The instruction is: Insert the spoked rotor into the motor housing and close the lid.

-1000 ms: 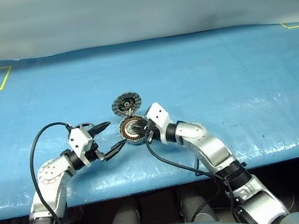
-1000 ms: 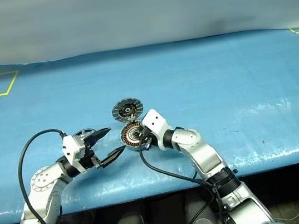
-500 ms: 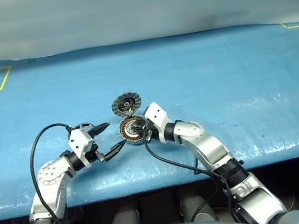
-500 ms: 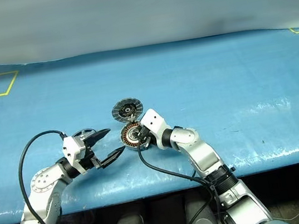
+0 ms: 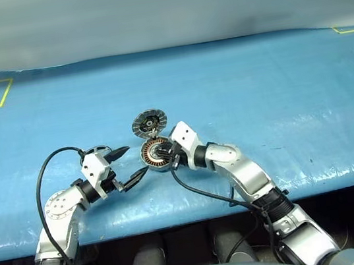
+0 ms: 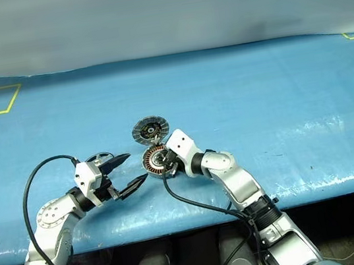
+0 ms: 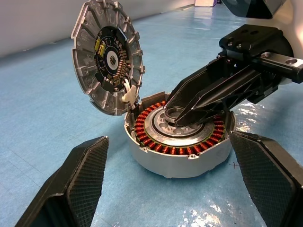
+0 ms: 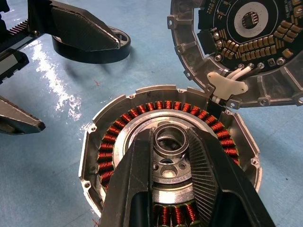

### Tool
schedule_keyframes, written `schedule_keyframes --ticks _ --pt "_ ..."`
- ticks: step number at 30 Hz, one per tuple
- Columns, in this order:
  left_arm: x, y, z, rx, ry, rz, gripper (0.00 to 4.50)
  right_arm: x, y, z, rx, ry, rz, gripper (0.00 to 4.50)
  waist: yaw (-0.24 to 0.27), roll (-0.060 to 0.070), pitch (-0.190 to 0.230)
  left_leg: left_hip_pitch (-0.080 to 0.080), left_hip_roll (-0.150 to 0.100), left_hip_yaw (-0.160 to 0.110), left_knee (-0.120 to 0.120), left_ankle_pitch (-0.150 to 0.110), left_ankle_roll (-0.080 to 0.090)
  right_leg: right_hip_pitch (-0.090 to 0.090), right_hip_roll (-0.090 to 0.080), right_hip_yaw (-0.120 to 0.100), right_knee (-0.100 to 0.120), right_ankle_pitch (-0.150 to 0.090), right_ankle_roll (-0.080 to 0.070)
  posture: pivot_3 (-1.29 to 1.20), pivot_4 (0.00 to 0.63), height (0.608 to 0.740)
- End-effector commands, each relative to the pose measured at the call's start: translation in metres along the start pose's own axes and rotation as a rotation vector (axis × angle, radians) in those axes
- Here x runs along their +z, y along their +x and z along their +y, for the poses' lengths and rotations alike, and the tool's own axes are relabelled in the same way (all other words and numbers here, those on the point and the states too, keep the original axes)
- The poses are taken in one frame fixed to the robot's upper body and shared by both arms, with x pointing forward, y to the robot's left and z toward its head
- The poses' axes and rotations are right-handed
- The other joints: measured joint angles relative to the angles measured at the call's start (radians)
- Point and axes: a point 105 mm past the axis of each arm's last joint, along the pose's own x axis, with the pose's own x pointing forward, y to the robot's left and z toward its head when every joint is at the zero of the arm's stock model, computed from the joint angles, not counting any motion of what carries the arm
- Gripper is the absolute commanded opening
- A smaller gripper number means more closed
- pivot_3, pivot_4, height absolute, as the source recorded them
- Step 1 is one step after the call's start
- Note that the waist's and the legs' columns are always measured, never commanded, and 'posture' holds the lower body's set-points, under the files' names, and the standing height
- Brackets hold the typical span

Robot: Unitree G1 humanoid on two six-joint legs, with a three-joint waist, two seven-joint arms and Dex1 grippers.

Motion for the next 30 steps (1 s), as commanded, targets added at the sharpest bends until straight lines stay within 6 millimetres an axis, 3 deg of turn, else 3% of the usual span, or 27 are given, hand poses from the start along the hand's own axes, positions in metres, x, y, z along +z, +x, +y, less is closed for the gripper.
schedule_keyframes --ticks 1,30 --pt "0.0061 -0.0010 0.0026 0.011 0.028 -0.027 4.46 0.0115 0.0007 0.0049 0.017 -0.026 -0.040 0.73 -0.001 0.000 0.000 0.000 0.000 0.000 0.000 0.000 0.000 0.000 0.000 0.000 0.000 0.000 0.000 0.00 0.150 0.740" --pt "0.0038 -0.0020 0.0039 0.026 0.032 -0.023 4.46 0.0098 0.0012 0.0044 0.030 -0.021 -0.032 0.73 -0.003 0.000 0.000 0.000 0.000 0.000 0.000 0.000 0.000 0.000 0.000 0.000 0.000 0.000 0.000 0.00 0.150 0.740"
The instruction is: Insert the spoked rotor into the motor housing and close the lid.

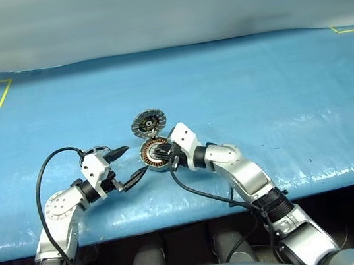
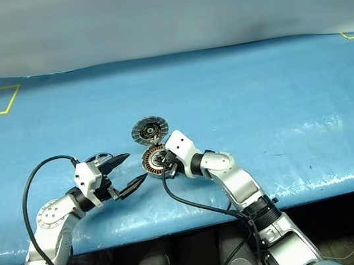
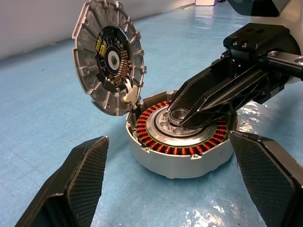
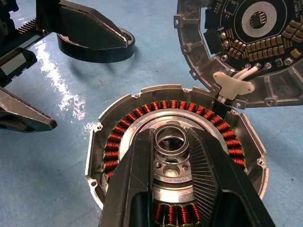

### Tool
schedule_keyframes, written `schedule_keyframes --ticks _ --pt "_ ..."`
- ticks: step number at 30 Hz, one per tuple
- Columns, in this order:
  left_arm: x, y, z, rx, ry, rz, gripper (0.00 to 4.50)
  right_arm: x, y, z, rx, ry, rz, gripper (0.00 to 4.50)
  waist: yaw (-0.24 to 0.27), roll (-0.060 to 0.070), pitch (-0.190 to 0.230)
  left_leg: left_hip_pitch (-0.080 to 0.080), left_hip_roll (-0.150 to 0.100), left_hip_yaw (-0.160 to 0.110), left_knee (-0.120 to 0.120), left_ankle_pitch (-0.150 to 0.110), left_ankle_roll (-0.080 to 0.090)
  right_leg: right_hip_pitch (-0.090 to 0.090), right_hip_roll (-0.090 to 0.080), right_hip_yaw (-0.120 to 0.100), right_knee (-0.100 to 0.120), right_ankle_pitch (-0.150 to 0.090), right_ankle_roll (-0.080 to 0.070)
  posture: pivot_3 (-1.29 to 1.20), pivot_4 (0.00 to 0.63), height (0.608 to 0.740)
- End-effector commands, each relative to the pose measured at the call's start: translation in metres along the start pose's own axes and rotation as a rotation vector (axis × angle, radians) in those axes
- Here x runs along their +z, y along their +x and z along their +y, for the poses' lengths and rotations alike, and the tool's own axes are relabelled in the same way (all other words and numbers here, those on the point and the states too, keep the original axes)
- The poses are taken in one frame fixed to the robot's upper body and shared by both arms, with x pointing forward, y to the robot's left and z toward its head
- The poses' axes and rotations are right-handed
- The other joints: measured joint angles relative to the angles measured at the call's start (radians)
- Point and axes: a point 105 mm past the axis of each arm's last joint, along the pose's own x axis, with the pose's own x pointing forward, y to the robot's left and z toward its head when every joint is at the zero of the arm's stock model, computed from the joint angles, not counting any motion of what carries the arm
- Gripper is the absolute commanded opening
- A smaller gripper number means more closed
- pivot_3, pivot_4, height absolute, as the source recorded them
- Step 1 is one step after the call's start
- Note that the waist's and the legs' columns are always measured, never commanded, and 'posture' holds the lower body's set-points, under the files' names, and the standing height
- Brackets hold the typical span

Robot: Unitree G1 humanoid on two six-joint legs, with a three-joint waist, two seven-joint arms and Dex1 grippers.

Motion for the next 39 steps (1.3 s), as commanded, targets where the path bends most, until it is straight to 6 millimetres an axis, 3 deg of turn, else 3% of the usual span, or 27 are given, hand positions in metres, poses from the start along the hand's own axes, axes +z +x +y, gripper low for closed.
schedule_keyframes --ticks 1,4,19,24,39 --pt "0.004 -0.002 0.003 0.017 0.021 -0.021 4.46 0.010 0.001 0.002 0.017 -0.019 -0.033 0.73 0.000 0.000 0.000 0.000 0.000 0.000 0.000 0.000 0.000 0.000 0.000 0.000 0.000 0.000 0.000 0.00 0.150 0.740" --pt "0.004 -0.002 0.003 0.016 0.021 -0.022 4.46 0.012 0.001 -0.005 -0.036 -0.029 -0.045 1.67 0.000 0.000 0.000 0.000 0.000 0.000 0.000 0.000 0.000 0.000 0.000 0.000 0.000 0.000 0.000 0.00 0.150 0.740" --pt "0.005 0.000 0.003 0.019 0.026 -0.025 4.46 0.024 0.000 -0.002 -0.020 -0.026 -0.105 1.67 0.000 0.000 0.000 0.000 0.000 0.000 0.000 0.000 0.000 0.000 0.000 0.000 0.000 0.000 0.000 0.00 0.150 0.740" --pt "0.004 0.000 0.003 0.021 0.027 -0.025 4.46 0.024 0.001 -0.004 -0.031 -0.024 -0.108 0.05 0.000 0.000 0.000 0.000 0.000 0.000 0.000 0.000 0.000 0.000 0.000 0.000 0.000 0.000 0.000 0.00 0.150 0.740" --pt "0.004 -0.001 0.004 0.029 0.032 -0.026 4.46 0.008 0.013 -0.002 -0.034 -0.015 -0.036 0.05 -0.002 0.000 0.000 0.000 0.000 0.000 0.000 0.000 0.000 0.000 0.000 0.000 0.000 0.000 0.000 0.00 0.150 0.740"
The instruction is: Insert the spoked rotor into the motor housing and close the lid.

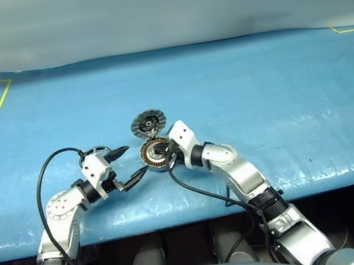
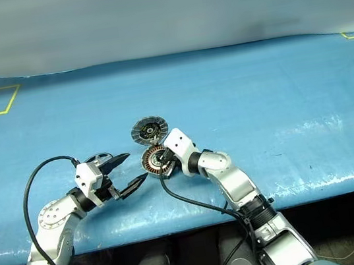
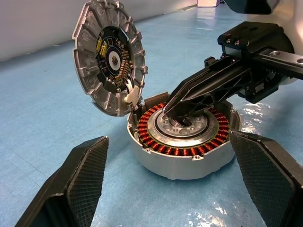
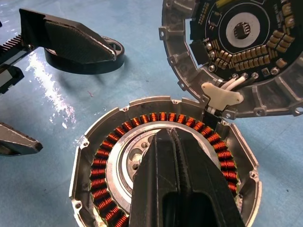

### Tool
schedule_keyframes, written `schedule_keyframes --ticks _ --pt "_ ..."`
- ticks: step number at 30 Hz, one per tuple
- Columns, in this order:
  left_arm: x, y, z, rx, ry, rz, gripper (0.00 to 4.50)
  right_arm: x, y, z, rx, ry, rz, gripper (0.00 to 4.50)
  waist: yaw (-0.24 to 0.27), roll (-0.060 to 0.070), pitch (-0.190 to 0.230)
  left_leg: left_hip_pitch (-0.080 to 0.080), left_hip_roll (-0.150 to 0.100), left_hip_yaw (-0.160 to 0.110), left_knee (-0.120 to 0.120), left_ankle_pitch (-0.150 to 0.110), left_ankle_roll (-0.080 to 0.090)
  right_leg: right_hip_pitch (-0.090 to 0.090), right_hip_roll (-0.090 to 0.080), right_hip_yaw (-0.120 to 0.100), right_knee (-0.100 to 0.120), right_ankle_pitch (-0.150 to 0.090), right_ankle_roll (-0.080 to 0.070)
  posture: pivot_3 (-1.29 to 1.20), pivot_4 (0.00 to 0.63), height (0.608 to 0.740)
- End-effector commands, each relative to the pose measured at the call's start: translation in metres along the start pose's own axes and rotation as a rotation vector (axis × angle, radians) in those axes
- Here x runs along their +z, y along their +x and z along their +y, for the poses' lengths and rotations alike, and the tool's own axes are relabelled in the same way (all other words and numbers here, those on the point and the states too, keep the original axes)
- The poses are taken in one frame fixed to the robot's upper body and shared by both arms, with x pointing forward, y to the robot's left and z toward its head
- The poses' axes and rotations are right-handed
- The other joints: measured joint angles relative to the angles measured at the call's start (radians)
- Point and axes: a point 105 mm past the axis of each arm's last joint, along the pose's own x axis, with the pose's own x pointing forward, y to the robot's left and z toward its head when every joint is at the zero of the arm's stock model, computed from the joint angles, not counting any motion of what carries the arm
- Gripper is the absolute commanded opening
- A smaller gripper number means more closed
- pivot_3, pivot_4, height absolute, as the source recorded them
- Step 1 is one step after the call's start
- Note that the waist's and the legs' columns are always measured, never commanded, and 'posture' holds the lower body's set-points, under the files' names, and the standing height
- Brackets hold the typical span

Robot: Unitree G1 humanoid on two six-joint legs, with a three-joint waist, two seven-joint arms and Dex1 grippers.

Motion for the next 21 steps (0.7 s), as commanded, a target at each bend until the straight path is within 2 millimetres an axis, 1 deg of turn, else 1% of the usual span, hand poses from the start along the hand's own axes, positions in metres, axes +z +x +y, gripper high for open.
schedule_keyframes --ticks 1,4,6,14,16,19,21 --pt "0.005 -0.001 0.003 0.017 0.028 -0.020 4.46 0.002 0.004 0.001 -0.003 -0.026 0.003 0.05 0.000 0.000 0.000 0.000 0.000 0.000 0.000 0.000 0.000 0.000 0.000 0.000 0.000 0.000 0.000 0.00 0.150 0.740" --pt "0.005 -0.001 0.003 0.018 0.027 -0.020 4.46 -0.005 0.004 -0.001 -0.009 -0.037 0.037 0.05 -0.002 0.000 0.000 0.000 0.000 0.000 0.000 0.000 0.000 0.000 0.000 0.000 0.000 0.000 0.000 0.00 0.150 0.740" --pt "0.005 -0.002 0.003 0.021 0.028 -0.020 4.46 -0.008 0.004 0.003 0.009 -0.042 0.051 0.05 -0.004 0.000 0.000 0.001 0.000 0.000 0.000 0.000 0.000 0.000 0.000 0.000 0.000 0.000 0.000 0.00 0.150 0.740" --pt "0.005 -0.003 0.004 0.031 0.029 -0.018 4.46 -0.012 0.001 0.013 0.049 -0.078 0.075 0.05 -0.005 0.000 0.000 0.001 0.000 0.000 0.000 0.000 0.000 0.001 0.000 0.000 0.001 0.000 0.000 0.00 0.150 0.740" --pt "0.004 -0.003 0.004 0.030 0.028 -0.017 4.46 -0.015 0.002 0.012 0.039 -0.074 0.087 0.05 -0.005 0.000 0.000 0.001 0.000 0.000 0.000 0.000 0.000 0.000 0.000 0.000 0.001 0.000 0.000 0.00 0.150 0.740" --pt "0.004 -0.002 0.003 0.028 0.027 -0.018 4.46 -0.019 0.003 0.005 0.008 -0.064 0.101 0.05 -0.006 0.000 0.000 0.002 0.000 0.000 0.000 0.000 0.000 0.001 0.000 0.000 0.001 0.000 0.000 0.00 0.150 0.740" --pt "0.004 -0.002 0.003 0.027 0.028 -0.017 4.46 -0.020 0.003 0.006 0.013 -0.062 0.105 0.05 -0.005 -0.001 -0.001 0.002 0.000 0.000 0.000 0.000 0.000 0.001 0.000 0.000 0.001 0.000 0.000 0.00 0.150 0.740"
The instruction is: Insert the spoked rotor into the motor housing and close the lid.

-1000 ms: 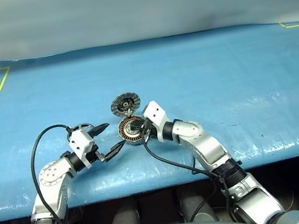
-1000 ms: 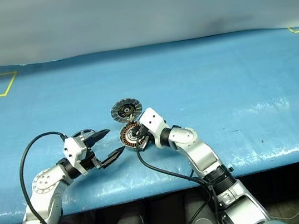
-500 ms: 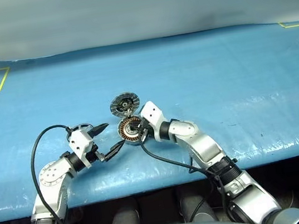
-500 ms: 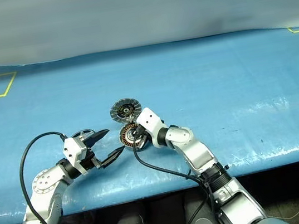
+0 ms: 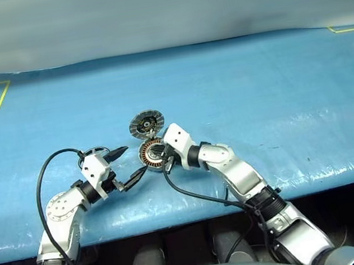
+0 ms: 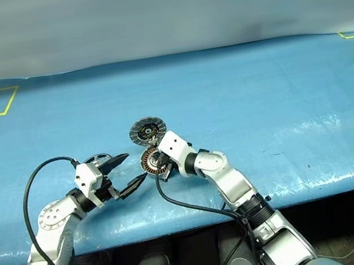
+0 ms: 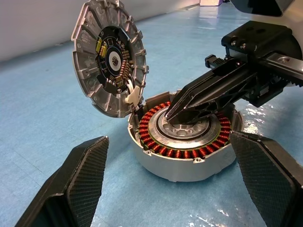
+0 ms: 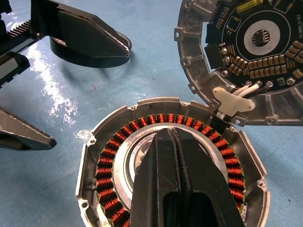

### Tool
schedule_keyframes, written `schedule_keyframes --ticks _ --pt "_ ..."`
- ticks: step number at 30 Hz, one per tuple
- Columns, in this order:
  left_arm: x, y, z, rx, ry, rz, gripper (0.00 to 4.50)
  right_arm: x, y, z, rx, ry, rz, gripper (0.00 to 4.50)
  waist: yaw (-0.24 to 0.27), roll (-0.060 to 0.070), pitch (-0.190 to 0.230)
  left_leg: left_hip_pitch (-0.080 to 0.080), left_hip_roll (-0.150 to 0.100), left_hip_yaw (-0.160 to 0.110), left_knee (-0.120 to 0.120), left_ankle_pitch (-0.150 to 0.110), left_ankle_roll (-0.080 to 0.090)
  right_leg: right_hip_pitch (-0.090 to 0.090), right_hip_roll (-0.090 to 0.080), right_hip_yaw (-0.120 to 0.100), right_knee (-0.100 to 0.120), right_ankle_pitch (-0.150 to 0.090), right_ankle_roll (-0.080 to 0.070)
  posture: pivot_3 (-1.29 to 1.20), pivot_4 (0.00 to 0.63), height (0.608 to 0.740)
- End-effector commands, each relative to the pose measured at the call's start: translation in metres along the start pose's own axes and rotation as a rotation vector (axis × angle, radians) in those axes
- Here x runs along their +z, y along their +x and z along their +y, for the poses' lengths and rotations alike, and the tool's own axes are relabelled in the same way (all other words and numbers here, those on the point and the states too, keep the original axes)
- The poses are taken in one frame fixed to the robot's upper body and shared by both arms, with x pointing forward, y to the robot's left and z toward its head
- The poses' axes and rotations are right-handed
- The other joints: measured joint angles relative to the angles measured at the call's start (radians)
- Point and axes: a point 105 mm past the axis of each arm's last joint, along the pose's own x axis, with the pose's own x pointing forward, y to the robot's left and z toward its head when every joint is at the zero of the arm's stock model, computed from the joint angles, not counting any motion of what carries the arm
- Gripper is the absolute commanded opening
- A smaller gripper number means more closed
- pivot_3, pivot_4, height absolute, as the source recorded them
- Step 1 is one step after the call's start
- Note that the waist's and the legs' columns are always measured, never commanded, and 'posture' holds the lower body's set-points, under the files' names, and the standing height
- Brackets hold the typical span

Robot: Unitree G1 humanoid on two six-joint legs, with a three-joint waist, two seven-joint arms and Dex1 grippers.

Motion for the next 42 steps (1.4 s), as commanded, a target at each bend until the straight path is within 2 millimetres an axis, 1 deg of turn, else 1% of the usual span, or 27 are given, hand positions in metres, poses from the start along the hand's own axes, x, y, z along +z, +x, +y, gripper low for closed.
schedule_keyframes --ticks 1,6,9,17,27,42 --pt "0.006 -0.001 0.003 0.012 0.031 -0.022 4.46 -0.018 0.000 0.004 0.012 0.022 0.066 0.05 0.000 0.000 0.000 0.000 0.000 0.000 0.000 0.000 0.000 0.000 0.000 0.000 0.000 0.000 0.000 0.00 0.150 0.740" --pt "0.007 -0.002 0.005 0.017 0.034 -0.020 4.46 -0.031 -0.001 0.011 0.042 0.010 0.120 0.05 0.000 0.000 -0.002 0.001 0.000 0.000 0.000 0.000 0.000 0.001 0.000 0.000 0.000 0.000 0.000 0.00 0.150 0.740" --pt "0.007 -0.002 0.005 0.020 0.035 -0.019 4.46 -0.036 -0.001 0.013 0.047 0.005 0.141 0.05 0.000 0.000 -0.004 0.001 0.000 0.000 0.000 0.000 0.000 0.001 0.000 0.000 0.000 0.000 0.000 0.00 0.150 0.740" --pt "0.006 -0.002 0.004 0.024 0.032 -0.021 4.46 -0.051 -0.002 0.008 0.016 -0.004 0.216 0.05 0.001 0.000 -0.009 0.008 0.000 0.000 -0.003 0.000 0.000 0.006 0.000 0.000 0.000 -0.002 -0.002 0.00 0.150 0.740" --pt "0.006 -0.003 0.005 0.029 0.033 -0.019 4.46 -0.061 -0.002 0.012 0.032 -0.003 0.258 0.05 0.001 -0.001 -0.014 0.009 0.001 0.000 -0.003 0.000 0.000 0.007 0.000 0.000 0.000 -0.002 -0.003 0.00 0.150 0.740" --pt "0.007 -0.003 0.005 0.026 0.030 -0.017 4.46 -0.082 -0.007 0.011 0.022 -0.011 0.347 0.05 0.002 0.000 -0.026 0.013 0.001 0.000 -0.006 -0.001 -0.001 0.007 -0.001 0.000 -0.001 -0.005 -0.003 0.00 0.150 0.740"
